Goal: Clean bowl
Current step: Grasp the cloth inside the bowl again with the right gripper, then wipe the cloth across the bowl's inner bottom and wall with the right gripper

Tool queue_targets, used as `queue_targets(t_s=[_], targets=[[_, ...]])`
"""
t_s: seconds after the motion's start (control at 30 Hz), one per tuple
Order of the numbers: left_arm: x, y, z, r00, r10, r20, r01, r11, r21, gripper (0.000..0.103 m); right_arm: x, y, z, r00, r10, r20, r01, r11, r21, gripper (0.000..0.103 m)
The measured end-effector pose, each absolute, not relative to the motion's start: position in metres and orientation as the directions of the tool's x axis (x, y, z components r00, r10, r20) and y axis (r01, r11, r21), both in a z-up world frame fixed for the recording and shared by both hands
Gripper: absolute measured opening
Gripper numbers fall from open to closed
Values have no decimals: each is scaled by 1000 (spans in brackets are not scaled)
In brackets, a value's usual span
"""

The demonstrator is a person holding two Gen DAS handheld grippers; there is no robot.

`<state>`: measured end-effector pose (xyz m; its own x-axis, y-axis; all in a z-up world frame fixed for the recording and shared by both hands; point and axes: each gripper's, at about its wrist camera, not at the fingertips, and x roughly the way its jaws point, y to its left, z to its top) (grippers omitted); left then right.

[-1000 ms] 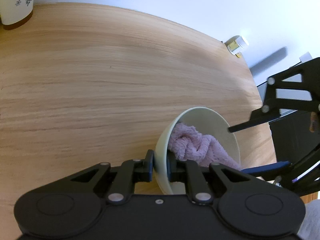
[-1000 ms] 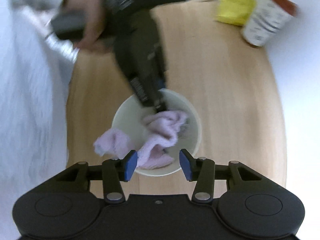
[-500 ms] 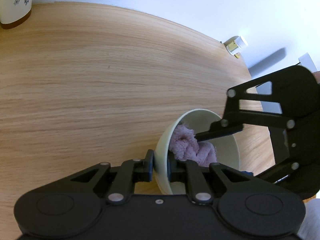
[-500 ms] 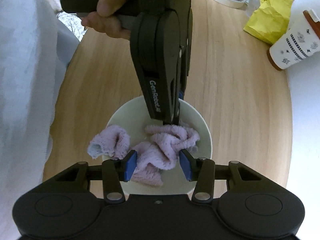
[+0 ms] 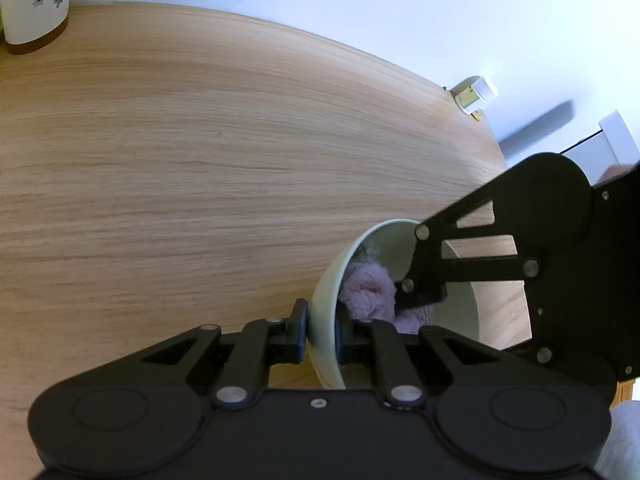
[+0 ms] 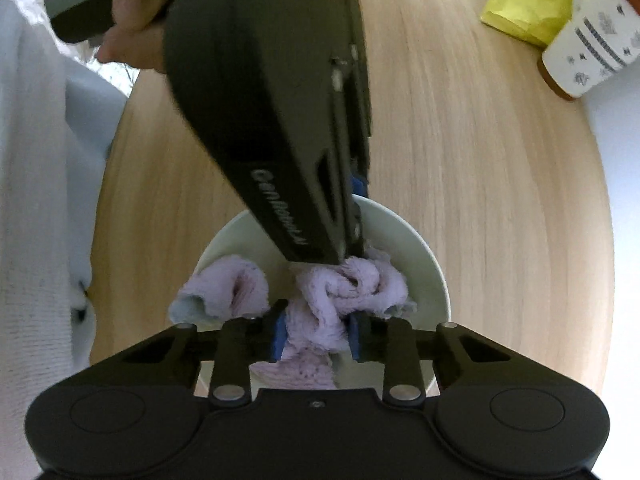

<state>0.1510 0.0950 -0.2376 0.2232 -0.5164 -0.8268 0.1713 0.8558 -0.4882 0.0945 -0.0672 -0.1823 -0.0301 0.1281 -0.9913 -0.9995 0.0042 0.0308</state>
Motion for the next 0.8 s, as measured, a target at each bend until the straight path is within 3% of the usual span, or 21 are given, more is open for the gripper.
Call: queue_targets(t_s=[0.33, 0.53, 0.8], targets=[[145, 92, -236, 218, -503, -836, 121, 864, -489, 12, 94, -74, -181, 18, 81, -997, -985, 172, -4, 23], [143, 97, -236, 225, -503, -835, 60, 862, -503, 11, 130, -99, -163, -165, 261, -951, -830, 485, 277, 22], [141, 97, -232, 235, -491, -839, -9, 862, -507, 11, 134, -123, -170, -211, 390, -896, -662, 617, 424, 23]])
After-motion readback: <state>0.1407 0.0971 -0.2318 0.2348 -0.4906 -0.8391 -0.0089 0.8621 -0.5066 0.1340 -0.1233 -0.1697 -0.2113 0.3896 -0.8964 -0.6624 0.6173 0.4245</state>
